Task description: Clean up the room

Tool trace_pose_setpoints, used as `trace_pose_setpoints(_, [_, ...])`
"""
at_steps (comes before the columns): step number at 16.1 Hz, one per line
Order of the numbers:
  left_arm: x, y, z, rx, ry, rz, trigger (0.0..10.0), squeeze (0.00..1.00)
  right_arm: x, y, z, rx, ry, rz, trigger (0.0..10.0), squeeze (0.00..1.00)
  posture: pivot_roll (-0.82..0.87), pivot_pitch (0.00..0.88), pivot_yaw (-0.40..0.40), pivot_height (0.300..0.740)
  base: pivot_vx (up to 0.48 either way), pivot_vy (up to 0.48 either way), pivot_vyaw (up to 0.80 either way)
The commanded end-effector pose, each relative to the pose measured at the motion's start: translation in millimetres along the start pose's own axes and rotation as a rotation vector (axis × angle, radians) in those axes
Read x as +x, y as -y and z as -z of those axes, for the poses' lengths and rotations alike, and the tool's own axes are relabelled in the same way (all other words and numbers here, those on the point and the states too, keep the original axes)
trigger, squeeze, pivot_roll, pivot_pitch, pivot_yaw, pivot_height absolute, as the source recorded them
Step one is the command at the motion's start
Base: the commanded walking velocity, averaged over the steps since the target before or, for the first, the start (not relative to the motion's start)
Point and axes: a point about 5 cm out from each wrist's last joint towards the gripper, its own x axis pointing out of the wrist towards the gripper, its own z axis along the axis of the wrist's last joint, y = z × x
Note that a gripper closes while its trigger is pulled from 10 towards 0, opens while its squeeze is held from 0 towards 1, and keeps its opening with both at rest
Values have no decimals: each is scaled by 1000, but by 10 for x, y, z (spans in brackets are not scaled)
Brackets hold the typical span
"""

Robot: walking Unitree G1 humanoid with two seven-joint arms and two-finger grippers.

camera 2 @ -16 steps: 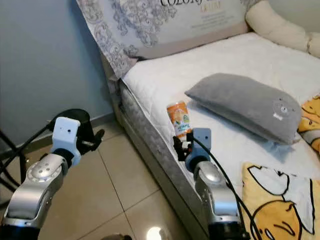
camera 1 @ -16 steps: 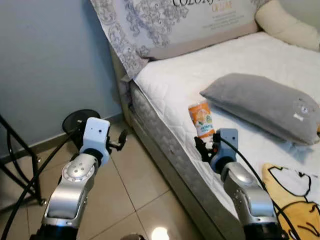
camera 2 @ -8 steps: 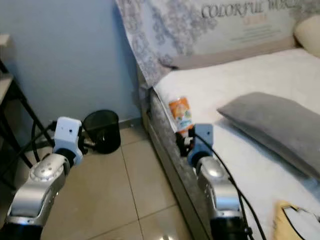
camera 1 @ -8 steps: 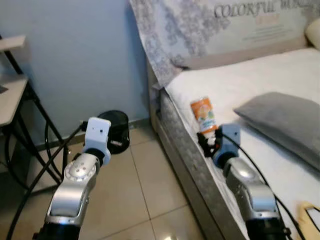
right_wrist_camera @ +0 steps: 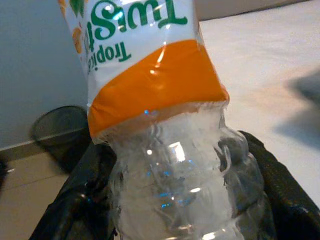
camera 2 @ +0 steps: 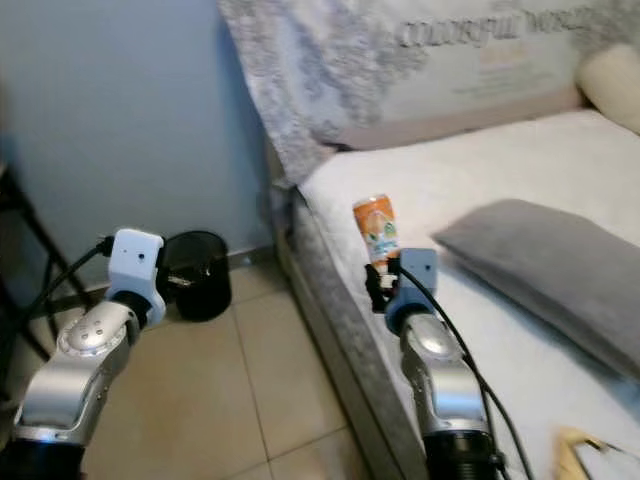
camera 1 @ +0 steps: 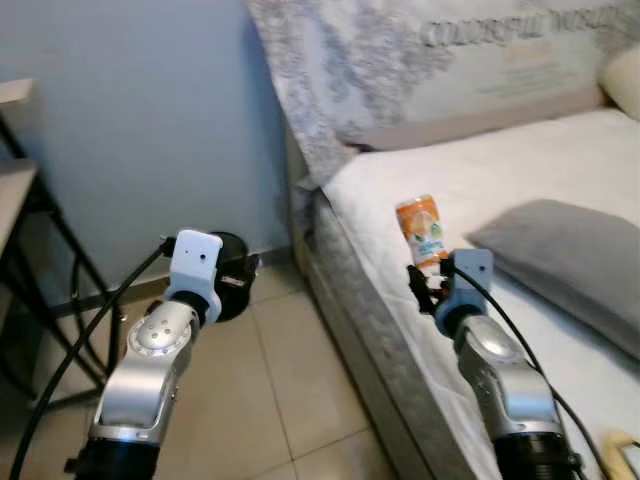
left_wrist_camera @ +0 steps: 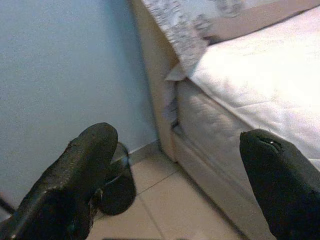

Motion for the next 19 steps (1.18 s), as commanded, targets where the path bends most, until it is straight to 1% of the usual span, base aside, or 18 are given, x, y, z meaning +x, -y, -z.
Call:
trace_pose_setpoints(1, [19, -14, -35, 2, 9, -2, 10000, 114, 3, -36, -38, -7, 15, -16, 10000, 0, -26, 0, 10, 740, 330, 0, 0])
trace_pose_setpoints(2, [24, -14, -40, 2, 10, -2, 10000, 114, 3, -42, -30, -11, 13, -18, 10000, 0, -26, 0, 10, 740, 334, 0, 0])
trace_pose_setpoints(3, [37, -16, -55, 6, 13, 2, 10000, 114, 19, -67, -44, -39, 19, -32, 10000, 0, -31, 0, 13, 740, 334, 0, 0])
trace_pose_setpoints(4, [37, -16, -55, 6, 13, 2, 10000, 114, 19, -67, -44, -39, 19, -32, 10000, 0, -31, 0, 13, 740, 334, 0, 0])
trace_pose_setpoints(5, [39, -13, -54, 6, 13, 4, 10000, 118, 21, -100, -60, -58, 27, -60, 10000, 0, -37, 0, 16, 740, 337, 0, 0])
trace_pose_setpoints(6, [38, 4, -49, 4, 12, 8, 10000, 114, 21, -114, -74, -74, 33, -72, 10000, 0, -33, 0, 13, 740, 330, 0, 800])
trace_pose_setpoints(9, [51, 55, -56, 3, 16, 25, 10000, 114, 24, -135, -85, -63, 34, -81, 10000, 0, -28, 0, 4, 740, 334, 0, 800])
trace_pose_setpoints(16, [67, 54, -65, 20, 24, 29, 10000, 106, 30, -85, -84, -42, 40, -62, 10000, 0, -28, 0, 2, 740, 334, 0, 0])
trace_pose_setpoints(17, [68, 51, -62, 21, 24, 31, 10000, 114, 19, -82, -99, -6, 59, -76, 0, 0, -34, 0, 8, 740, 334, 0, 0])
trace_pose_setpoints(19, [67, 54, -60, 21, 25, 31, 10000, 110, 17, -73, -119, -11, 66, -77, 0, 0, -35, 0, 8, 740, 332, 0, 0])
